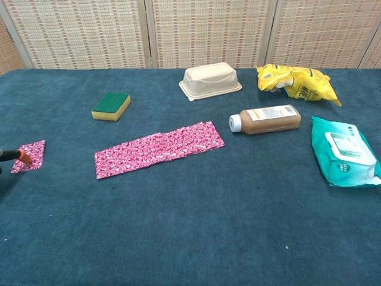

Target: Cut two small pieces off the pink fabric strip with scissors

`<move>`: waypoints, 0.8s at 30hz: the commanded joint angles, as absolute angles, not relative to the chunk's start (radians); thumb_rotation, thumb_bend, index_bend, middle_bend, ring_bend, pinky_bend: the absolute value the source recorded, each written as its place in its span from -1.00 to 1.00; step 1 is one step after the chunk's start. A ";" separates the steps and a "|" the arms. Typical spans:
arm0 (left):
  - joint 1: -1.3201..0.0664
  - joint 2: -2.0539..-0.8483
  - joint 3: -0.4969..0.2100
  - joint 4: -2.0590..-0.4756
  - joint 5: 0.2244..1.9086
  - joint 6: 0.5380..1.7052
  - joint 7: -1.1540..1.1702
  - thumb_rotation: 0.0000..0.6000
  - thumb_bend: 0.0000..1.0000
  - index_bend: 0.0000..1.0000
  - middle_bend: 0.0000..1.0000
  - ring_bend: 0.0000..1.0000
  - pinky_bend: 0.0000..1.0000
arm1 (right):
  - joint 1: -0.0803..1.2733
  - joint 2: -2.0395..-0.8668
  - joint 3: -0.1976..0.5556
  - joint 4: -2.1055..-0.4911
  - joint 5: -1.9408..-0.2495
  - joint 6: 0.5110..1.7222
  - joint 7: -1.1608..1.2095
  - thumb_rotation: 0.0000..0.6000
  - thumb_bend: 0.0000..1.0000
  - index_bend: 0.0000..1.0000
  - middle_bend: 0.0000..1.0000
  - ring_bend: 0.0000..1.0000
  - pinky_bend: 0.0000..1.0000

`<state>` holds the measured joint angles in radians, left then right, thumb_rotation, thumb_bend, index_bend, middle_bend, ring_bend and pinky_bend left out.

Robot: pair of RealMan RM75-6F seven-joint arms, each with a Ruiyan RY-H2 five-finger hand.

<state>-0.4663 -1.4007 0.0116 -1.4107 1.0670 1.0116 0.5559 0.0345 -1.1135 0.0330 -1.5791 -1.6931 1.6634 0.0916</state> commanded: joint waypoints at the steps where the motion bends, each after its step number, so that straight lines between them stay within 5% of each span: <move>1: -0.464 -1.407 -0.003 -1.421 1.076 1.027 0.535 1.00 0.65 -0.77 0.38 0.54 0.35 | 0.035 -1.113 0.033 -1.580 -1.691 1.661 0.090 1.00 -0.37 -0.33 -0.17 -0.54 -0.29; 8: -0.474 -1.436 -0.022 -1.455 1.182 1.090 0.494 1.00 0.65 -0.99 0.37 0.54 0.35 | 0.035 -1.111 0.032 -1.583 -1.690 1.657 0.090 1.00 -0.37 -0.33 -0.17 -0.54 -0.29; 24: -0.552 -1.513 -0.002 -1.512 1.259 0.985 0.515 1.00 0.65 -0.89 0.38 0.54 0.36 | 0.033 -1.101 0.031 -1.588 -1.691 1.659 0.098 1.00 -0.37 -0.33 -0.17 -0.54 -0.29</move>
